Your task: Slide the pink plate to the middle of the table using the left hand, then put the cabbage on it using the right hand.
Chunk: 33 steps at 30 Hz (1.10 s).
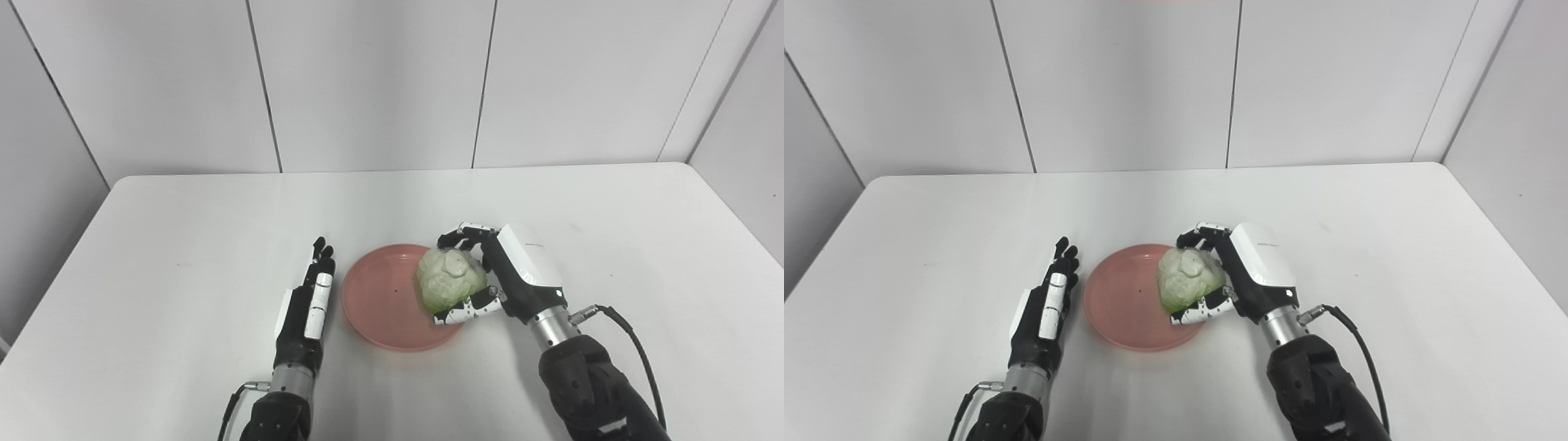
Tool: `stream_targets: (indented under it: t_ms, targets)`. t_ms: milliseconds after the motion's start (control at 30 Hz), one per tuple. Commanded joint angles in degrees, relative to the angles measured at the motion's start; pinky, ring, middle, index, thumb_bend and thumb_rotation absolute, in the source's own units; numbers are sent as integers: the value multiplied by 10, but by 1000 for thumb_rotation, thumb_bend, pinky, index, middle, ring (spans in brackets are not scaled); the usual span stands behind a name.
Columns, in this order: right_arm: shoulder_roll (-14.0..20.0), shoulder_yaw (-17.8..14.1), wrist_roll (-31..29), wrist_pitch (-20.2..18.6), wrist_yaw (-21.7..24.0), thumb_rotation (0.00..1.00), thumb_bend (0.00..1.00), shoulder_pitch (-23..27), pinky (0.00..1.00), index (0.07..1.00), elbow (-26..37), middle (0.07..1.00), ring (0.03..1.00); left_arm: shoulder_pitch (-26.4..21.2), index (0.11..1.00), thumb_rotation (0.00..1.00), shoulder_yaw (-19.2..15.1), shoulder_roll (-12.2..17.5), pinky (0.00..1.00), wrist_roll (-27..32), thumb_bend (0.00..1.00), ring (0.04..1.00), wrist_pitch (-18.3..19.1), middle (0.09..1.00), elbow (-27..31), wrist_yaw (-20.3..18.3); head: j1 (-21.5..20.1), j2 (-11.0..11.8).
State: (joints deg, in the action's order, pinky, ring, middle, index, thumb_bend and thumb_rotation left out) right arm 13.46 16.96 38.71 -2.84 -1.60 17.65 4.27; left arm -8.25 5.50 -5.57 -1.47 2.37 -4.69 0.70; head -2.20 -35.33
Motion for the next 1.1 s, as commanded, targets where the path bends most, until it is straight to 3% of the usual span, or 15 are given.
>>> stream_targets:
  t_ms: [0, 267, 1067]
  targets:
    - [-1, -2, -6, 27, 1, 0, 514, 21, 279, 523, 3, 493, 381, -3, 1000, 1000, 14, -14, 1000, -5, 681, 1000, 5, 1000, -9, -6, 1, 1]
    - [-14, -1, -27, 66, -3, 0, 515, 34, 345, 521, -29, 488, 403, -6, 1000, 1000, 16, -13, 1000, -5, 685, 1000, 5, 1000, -15, -7, -3, 5]
    - [-42, 19, -4, 101, -25, 0, 516, 71, 377, 519, -105, 483, 412, -13, 1000, 1000, 23, -24, 1000, -18, 707, 1000, -4, 1000, -28, 0, -6, 15]
